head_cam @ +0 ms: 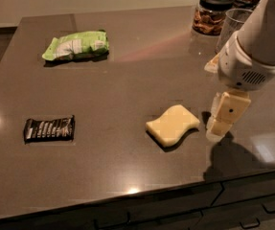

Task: Move sponge near green rice chip bag

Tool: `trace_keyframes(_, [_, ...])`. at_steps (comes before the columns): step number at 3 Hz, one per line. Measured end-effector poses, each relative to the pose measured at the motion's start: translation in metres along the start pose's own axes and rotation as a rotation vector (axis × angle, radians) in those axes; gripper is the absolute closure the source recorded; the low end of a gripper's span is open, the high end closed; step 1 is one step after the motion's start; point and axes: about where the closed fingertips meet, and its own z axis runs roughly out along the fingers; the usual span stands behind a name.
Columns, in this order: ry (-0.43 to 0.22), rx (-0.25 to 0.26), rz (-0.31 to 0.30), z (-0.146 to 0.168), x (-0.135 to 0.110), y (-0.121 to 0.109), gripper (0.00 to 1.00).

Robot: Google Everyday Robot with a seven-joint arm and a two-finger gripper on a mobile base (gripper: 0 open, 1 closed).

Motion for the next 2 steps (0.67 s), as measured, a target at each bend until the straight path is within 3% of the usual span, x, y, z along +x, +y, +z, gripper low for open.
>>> trace_keyframes(2, [-0.02, -0.097, -0.02, 0.047, -0.008, 0.009, 0.0])
